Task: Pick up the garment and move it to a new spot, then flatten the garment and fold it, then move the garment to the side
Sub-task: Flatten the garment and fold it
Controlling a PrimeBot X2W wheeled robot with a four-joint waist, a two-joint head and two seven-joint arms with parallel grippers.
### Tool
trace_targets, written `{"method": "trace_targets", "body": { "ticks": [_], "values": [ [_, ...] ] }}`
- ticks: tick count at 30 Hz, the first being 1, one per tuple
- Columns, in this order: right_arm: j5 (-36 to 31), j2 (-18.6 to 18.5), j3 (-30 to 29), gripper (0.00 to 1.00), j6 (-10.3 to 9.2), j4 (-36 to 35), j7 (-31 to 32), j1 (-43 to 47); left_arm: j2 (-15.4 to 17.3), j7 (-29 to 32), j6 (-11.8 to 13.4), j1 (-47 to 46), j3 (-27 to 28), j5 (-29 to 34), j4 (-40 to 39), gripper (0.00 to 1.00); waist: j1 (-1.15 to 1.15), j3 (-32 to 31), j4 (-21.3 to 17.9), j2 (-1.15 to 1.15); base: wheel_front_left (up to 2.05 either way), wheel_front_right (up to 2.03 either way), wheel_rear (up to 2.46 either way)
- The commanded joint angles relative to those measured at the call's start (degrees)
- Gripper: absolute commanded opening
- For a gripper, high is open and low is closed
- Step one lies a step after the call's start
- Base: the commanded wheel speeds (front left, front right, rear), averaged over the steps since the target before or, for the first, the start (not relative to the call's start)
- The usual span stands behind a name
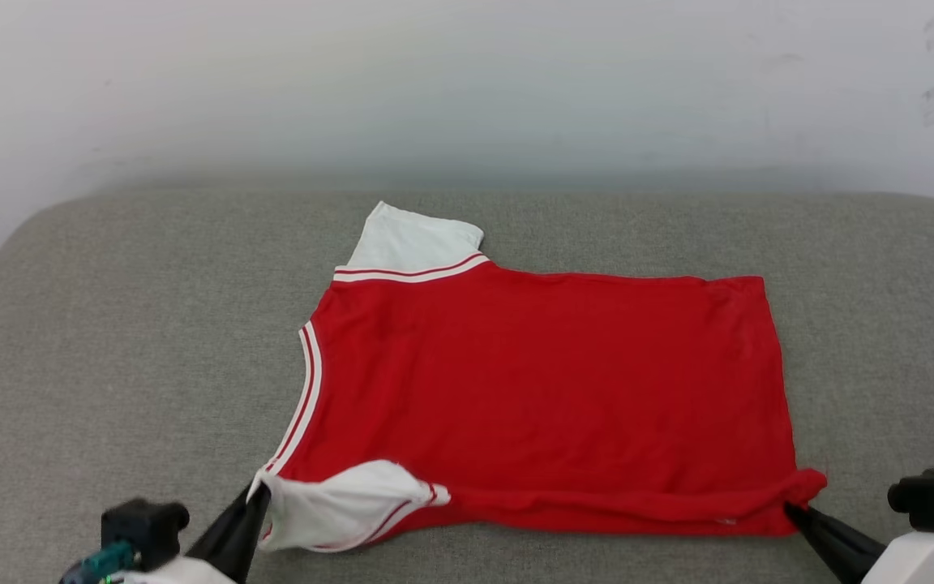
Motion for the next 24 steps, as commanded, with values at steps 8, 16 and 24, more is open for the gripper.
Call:
{"method": "trace_targets", "body": {
  "ticks": [8, 16, 24],
  "values": [
    [-2.14, 1.44, -4.22, 0.00, -0.07, -4.31, 3.39, -4.23, 2.30, 5.38, -3.56, -14.54, 0.46, 2.15, 1.28, 0.00, -0.01, 6.97, -2.52, 0.00, 0.00, 0.00, 0.00],
    [-3.05, 4.19, -4.26, 0.00, -0.07, -0.82, 6.65, -12.48, 0.71, 8.13, -7.74, -27.36, -0.53, 3.19, 11.67, 0.00, -0.01, 13.33, -4.29, 0.00, 0.00, 0.00, 0.00],
    [-4.04, 5.67, -1.57, 0.00, -0.07, 5.59, 6.26, -18.51, -3.38, 7.15, -11.40, -34.14, -2.51, 3.37, 26.22, 0.00, -0.01, 16.57, -4.46, 0.00, 0.00, 0.00, 0.00]
  ]
}}
